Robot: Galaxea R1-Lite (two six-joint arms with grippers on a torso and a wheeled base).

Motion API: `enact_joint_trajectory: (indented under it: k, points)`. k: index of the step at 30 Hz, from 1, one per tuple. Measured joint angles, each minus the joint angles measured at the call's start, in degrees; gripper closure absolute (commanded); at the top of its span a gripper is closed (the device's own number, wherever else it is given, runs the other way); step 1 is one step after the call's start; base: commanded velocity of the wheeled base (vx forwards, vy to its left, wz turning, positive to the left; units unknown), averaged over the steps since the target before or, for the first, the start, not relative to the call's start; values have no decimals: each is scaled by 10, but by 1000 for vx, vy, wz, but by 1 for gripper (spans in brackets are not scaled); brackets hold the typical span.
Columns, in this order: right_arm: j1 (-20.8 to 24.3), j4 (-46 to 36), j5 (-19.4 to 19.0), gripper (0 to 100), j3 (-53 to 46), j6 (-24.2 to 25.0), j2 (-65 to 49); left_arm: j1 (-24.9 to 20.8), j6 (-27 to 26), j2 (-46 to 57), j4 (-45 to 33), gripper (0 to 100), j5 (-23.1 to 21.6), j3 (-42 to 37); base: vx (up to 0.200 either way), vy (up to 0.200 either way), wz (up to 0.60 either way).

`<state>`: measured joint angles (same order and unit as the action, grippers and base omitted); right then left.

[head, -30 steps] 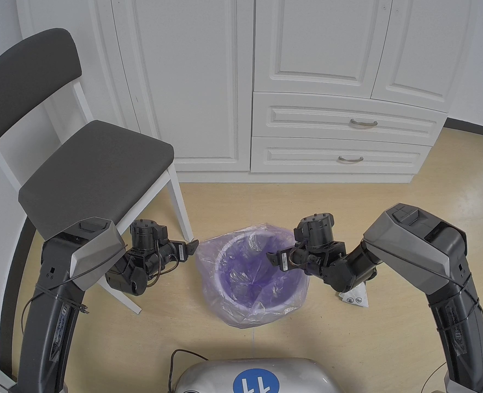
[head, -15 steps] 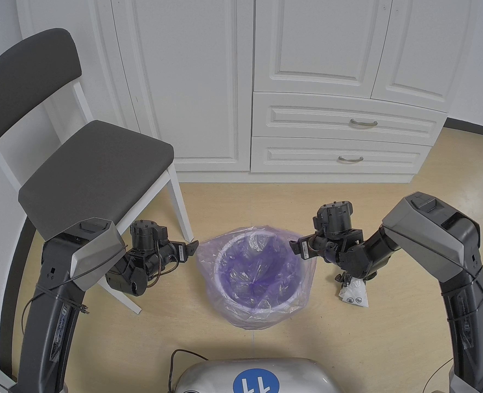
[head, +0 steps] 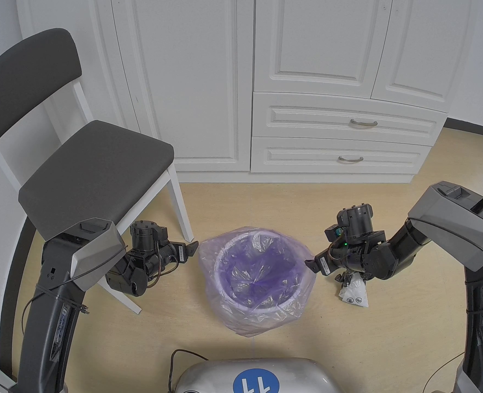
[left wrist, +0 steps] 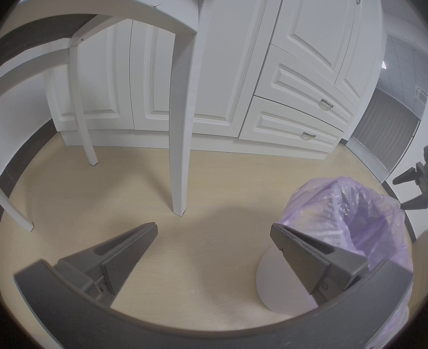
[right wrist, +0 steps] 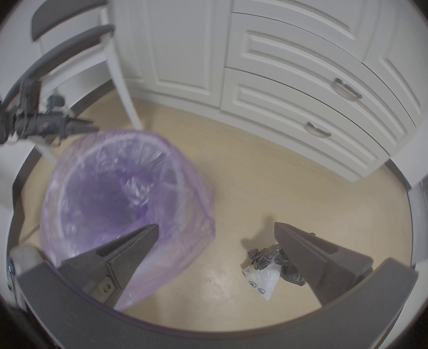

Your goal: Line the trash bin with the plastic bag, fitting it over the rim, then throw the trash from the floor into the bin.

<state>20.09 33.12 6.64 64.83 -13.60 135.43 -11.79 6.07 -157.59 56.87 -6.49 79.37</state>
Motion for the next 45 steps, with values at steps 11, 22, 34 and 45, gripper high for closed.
enact_joint_trajectory:
  k: [11, 22, 34, 45]
  points:
    - [-26, 16, -24, 0, -35, -51, 10, 0, -2, -3, 1, 0, 0, 0, 0, 0, 0]
    - [-34, 10, -31, 0, 20, -51, 79, 0, 0, -2, 15, 0, 0, 0, 0, 0, 0]
    - [-23, 11, -45, 0, -24, -69, 81, -9, 1, 64, 35, 0, -56, -90, 0, 0, 0]
    - [40, 21, -48, 0, -87, -66, 66, -37, 14, 128, 36, 0, -124, -176, 0, 0, 0]
